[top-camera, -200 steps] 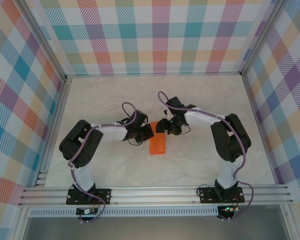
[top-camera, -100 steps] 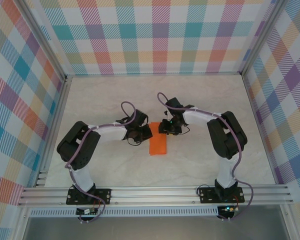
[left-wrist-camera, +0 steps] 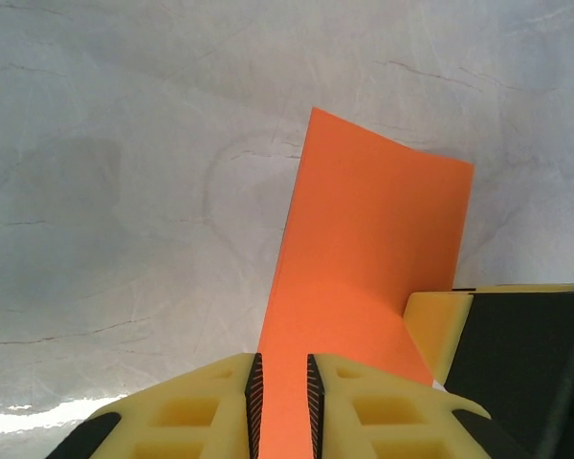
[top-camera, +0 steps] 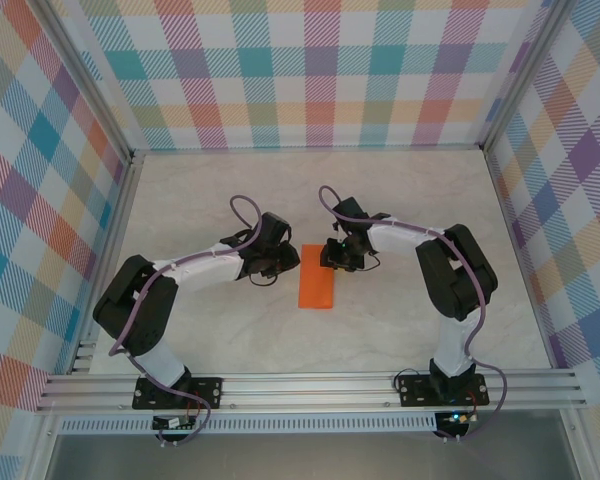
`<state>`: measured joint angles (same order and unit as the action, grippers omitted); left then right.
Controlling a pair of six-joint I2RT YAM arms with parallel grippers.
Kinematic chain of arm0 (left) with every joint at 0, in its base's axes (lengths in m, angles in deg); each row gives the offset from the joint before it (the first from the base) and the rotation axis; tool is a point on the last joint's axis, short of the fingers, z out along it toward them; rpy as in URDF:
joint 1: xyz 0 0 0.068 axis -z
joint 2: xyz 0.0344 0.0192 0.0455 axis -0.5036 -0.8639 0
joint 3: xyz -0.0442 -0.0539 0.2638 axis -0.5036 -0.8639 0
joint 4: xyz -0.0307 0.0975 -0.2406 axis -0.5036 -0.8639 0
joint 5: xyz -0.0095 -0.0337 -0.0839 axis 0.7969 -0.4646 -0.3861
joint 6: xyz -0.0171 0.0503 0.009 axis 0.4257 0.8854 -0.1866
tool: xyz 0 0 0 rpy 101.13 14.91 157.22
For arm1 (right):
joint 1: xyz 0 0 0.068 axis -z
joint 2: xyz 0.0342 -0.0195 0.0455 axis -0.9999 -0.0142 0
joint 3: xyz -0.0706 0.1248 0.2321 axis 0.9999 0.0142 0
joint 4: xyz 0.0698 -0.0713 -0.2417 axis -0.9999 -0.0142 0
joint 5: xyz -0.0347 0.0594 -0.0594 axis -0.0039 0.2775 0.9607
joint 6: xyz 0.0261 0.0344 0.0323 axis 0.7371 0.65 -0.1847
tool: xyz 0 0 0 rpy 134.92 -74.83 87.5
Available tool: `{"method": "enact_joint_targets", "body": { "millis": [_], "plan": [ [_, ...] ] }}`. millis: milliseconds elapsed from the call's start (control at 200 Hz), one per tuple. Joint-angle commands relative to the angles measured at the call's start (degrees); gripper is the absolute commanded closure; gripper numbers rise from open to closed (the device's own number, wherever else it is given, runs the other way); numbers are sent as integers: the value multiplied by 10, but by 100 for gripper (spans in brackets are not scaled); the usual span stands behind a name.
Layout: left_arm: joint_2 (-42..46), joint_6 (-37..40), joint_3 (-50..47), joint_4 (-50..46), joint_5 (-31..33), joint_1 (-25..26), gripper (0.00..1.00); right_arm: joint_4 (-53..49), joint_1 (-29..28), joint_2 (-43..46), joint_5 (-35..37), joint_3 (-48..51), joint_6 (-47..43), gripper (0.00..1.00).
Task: Fold a paper plane with a square sheet of paper (pick it up from the middle)
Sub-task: Hold the square sheet of paper at the center of the table.
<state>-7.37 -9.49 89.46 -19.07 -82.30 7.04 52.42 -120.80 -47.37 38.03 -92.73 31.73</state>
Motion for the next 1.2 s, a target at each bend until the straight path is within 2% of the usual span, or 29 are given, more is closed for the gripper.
{"method": "enact_joint_targets", "body": {
  "millis": [0,515,930,1075,1195],
  "plan": [
    [-7,-2,4,-4,-7,5,77,1,-4,-17,21,19,13,63],
    [-55,0,15,35,-75,5,78,-19,-4,-39,32,7,4,61],
    [-121,0,39,78,-139,5,85,-25,-4,-52,34,2,3,61],
    [-135,0,42,73,-136,6,88,-25,-4,-55,34,1,4,61],
    [-136,5,40,44,-109,5,90,-25,-4,-54,34,1,5,61]
  ]
}}
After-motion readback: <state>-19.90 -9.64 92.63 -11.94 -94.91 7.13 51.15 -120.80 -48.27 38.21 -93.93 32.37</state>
